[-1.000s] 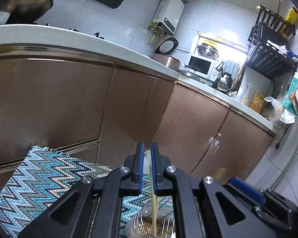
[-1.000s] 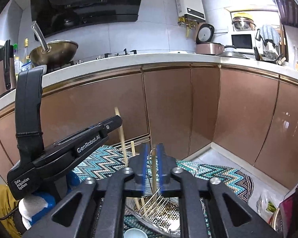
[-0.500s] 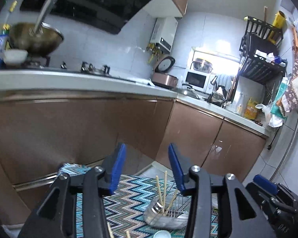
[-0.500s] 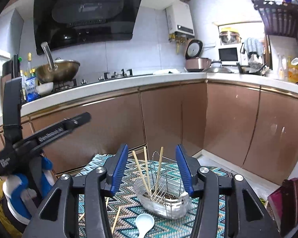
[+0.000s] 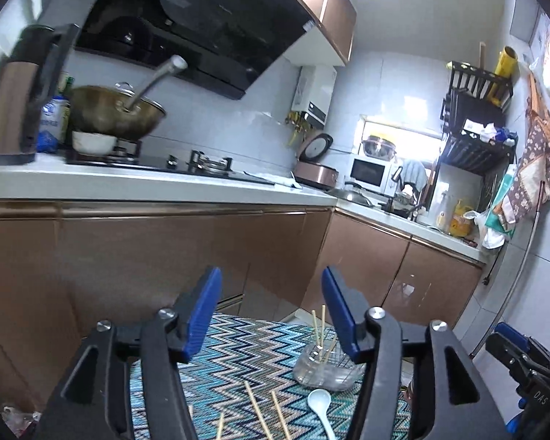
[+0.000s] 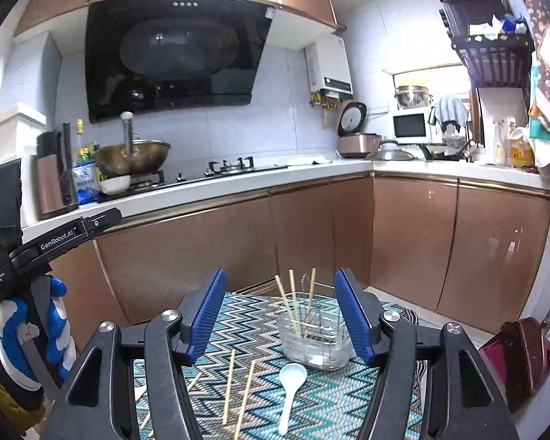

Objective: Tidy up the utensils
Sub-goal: 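Lift both tools away from the holder over the table, then lower both tools toward the remaining chopsticks on the cloth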

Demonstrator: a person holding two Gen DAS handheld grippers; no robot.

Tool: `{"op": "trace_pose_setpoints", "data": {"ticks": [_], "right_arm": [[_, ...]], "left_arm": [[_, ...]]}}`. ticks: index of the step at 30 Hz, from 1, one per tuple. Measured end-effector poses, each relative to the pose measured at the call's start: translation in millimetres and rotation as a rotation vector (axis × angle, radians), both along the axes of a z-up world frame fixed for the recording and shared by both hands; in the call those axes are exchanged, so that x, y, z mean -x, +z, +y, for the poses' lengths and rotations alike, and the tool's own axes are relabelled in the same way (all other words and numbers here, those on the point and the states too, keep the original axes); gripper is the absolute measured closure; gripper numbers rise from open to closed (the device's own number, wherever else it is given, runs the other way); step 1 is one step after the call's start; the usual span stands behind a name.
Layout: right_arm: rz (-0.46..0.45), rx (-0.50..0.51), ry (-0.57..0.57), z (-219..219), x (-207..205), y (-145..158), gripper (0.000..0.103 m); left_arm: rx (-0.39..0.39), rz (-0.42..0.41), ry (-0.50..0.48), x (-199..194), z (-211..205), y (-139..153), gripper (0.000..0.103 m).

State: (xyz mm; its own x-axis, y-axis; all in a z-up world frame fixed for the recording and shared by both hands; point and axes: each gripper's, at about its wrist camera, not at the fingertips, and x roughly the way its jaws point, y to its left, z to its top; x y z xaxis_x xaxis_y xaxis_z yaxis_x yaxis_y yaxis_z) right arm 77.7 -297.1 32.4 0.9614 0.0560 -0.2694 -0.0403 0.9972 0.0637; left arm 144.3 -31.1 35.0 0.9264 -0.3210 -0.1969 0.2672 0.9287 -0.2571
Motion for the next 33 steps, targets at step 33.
{"op": "trace_pose_setpoints", "data": {"ticks": [33], "right_arm": [[0.061, -0.057, 0.019, 10, 42, -36, 0.041]], "left_arm": [[-0.06, 0.27, -0.061, 16, 63, -63, 0.046]]}}
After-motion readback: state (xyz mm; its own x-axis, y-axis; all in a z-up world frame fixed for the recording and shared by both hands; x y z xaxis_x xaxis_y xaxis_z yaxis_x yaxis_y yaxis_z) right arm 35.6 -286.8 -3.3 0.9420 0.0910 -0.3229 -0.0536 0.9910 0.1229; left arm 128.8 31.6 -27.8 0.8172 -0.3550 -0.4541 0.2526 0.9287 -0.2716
